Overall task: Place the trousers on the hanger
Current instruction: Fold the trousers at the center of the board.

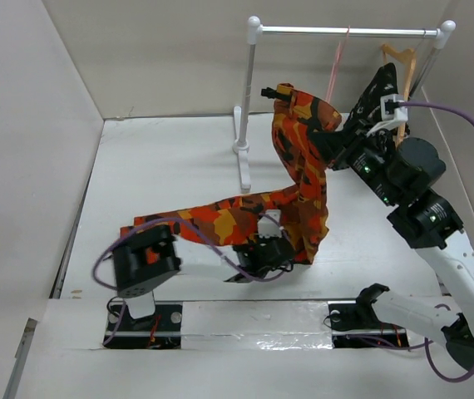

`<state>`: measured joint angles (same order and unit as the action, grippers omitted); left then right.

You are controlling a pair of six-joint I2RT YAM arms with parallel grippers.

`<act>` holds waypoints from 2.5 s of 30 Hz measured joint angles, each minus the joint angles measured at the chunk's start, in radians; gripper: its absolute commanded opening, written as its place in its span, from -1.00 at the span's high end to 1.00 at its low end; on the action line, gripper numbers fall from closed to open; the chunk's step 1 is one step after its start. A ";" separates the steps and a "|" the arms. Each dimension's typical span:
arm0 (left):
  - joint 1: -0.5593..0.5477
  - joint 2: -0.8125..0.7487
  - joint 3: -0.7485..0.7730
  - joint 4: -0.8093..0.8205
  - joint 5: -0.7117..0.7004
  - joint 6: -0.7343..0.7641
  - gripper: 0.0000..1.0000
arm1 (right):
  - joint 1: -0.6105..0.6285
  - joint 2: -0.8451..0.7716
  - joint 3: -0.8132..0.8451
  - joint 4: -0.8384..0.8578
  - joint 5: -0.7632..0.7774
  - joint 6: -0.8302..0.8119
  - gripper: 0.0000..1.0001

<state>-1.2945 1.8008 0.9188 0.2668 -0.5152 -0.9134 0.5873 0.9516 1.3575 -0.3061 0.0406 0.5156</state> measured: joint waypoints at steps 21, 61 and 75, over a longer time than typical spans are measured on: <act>0.232 -1.320 0.167 -0.626 -0.335 0.192 -0.08 | 0.446 0.648 0.259 0.206 0.095 -0.040 1.00; 0.463 -0.904 -0.650 -0.223 -0.016 -0.093 -0.26 | -0.114 0.584 -0.696 0.538 -0.174 0.029 -0.41; 0.774 -0.627 -0.584 0.066 0.284 0.061 -0.23 | -0.312 0.609 -0.907 0.916 -0.431 0.174 0.76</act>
<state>-0.5201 1.1736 0.3351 0.3332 -0.2314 -0.8520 0.2756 1.5608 0.4507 0.6098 -0.3901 0.6899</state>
